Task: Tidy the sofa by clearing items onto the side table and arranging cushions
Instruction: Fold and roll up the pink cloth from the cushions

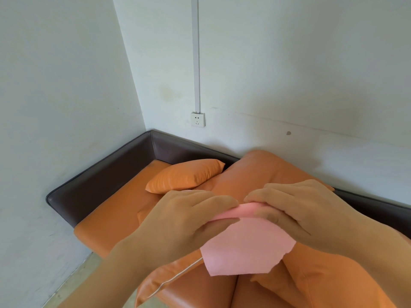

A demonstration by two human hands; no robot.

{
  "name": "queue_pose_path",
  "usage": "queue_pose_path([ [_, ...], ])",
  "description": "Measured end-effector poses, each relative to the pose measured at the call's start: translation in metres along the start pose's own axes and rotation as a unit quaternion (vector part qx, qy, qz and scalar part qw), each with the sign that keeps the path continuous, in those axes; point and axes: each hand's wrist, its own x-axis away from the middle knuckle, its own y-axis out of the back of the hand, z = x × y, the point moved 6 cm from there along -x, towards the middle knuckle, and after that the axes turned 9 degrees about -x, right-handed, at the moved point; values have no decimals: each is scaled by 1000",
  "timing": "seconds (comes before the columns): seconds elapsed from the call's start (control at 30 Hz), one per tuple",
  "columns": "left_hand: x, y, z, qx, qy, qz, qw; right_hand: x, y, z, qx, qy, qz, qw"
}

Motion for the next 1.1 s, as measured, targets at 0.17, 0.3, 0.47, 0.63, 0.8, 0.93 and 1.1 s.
queue_pose_path([
  [0.17,-1,-4,4,42,39,48,997,-1,14,13,-70,39,-83,993],
  [0.3,-3,-1,-4,6,-36,30,999,1,22,23,-93,85,-136,983],
  [0.47,3,-3,-11,-61,-97,24,993,1,19,22,-103,96,-161,977],
  [0.63,9,-6,-1,-39,-57,19,997,4,16,27,-75,132,-220,964],
  [0.8,8,-2,2,-39,-38,5,998,6,9,32,-31,176,-272,946],
  [0.93,9,-2,-3,-41,-54,-1,998,5,9,32,-21,184,-280,942],
  [1.1,12,-1,0,-64,-46,-15,997,3,2,32,-28,168,-245,955],
])
